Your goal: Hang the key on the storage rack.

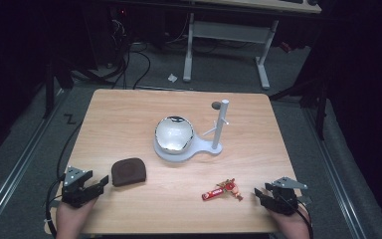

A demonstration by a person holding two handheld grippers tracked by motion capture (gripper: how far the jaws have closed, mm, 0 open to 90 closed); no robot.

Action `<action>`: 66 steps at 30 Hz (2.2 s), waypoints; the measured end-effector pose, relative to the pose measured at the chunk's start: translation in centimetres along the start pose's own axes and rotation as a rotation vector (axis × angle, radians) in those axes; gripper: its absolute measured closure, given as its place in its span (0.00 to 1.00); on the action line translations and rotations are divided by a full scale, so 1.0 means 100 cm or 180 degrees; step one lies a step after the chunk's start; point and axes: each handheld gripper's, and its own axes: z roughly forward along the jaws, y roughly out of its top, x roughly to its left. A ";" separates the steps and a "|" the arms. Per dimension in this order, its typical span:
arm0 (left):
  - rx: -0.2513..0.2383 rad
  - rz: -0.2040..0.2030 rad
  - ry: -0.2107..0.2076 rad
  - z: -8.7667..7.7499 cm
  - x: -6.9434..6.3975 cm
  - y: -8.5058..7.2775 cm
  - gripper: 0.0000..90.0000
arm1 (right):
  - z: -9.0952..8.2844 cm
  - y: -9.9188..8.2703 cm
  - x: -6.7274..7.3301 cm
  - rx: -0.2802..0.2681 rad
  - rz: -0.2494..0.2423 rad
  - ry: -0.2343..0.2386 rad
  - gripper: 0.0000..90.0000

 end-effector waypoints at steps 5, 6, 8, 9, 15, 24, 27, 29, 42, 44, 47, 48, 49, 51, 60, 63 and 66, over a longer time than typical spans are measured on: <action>0.0027 0.0014 -0.0024 0.002 -0.002 0.000 0.37 | -0.003 -0.001 0.001 -0.0022 0.0035 0.0016 0.56; 0.0032 0.0021 -0.0033 0.002 -0.002 0.000 0.37 | -0.003 -0.002 0.001 -0.0034 0.0009 0.0016 0.56; 0.0067 0.0033 -0.0060 0.003 -0.003 -0.001 0.37 | -0.005 -0.001 0.002 -0.0045 0.0019 0.0024 0.56; 0.0067 0.0033 -0.0060 0.003 -0.003 -0.001 0.37 | -0.005 -0.001 0.002 -0.0045 0.0019 0.0024 0.56; 0.0050 0.0061 -0.0048 0.002 -0.004 -0.001 0.38 | -0.006 0.001 0.006 -0.0077 0.0008 0.0058 0.56; -0.0100 0.0164 -0.0103 -0.008 -0.019 0.004 0.44 | -0.007 0.003 0.016 -0.0109 -0.0028 0.0142 0.57; -0.0153 0.0252 -0.0148 -0.011 -0.030 0.007 0.45 | -0.007 0.004 0.021 -0.0124 -0.0053 0.0188 0.58; -0.0188 0.0314 -0.0198 -0.012 -0.039 0.008 0.46 | -0.007 0.005 0.025 -0.0140 -0.0090 0.0229 0.58; -0.0126 0.0671 -0.0556 -0.002 -0.095 0.008 0.50 | 0.003 0.011 0.052 -0.0122 -0.0242 0.0527 0.56; -0.0097 0.0759 -0.0595 0.000 -0.102 0.008 0.51 | 0.005 0.013 0.057 -0.0133 -0.0303 0.0544 0.60; -0.0074 0.0818 -0.0630 0.002 -0.107 0.007 0.51 | 0.004 0.016 0.065 -0.0165 -0.0415 0.0587 0.73; -0.0072 0.0818 -0.0624 0.002 -0.107 0.007 0.51 | 0.003 0.016 0.068 -0.0191 -0.0456 0.0594 0.77; -0.0075 0.0803 -0.0615 0.002 -0.106 0.007 0.51 | 0.003 0.017 0.070 -0.0198 -0.0486 0.0598 0.81; -0.0084 0.0747 -0.0613 0.001 -0.102 0.007 0.51 | 0.005 0.018 0.074 -0.0139 -0.0497 0.0626 0.87; -0.0100 0.0659 -0.0599 0.000 -0.093 0.007 0.52 | 0.017 0.041 0.089 -0.0147 -0.0685 0.0631 0.90; -0.0065 0.0660 -0.0624 0.002 -0.091 0.006 0.52 | 0.025 0.057 0.096 -0.0175 -0.0713 0.0652 0.90; -0.0034 0.0657 -0.0651 0.003 -0.088 0.005 0.52 | 0.040 0.073 0.103 -0.0149 -0.0748 0.0669 0.90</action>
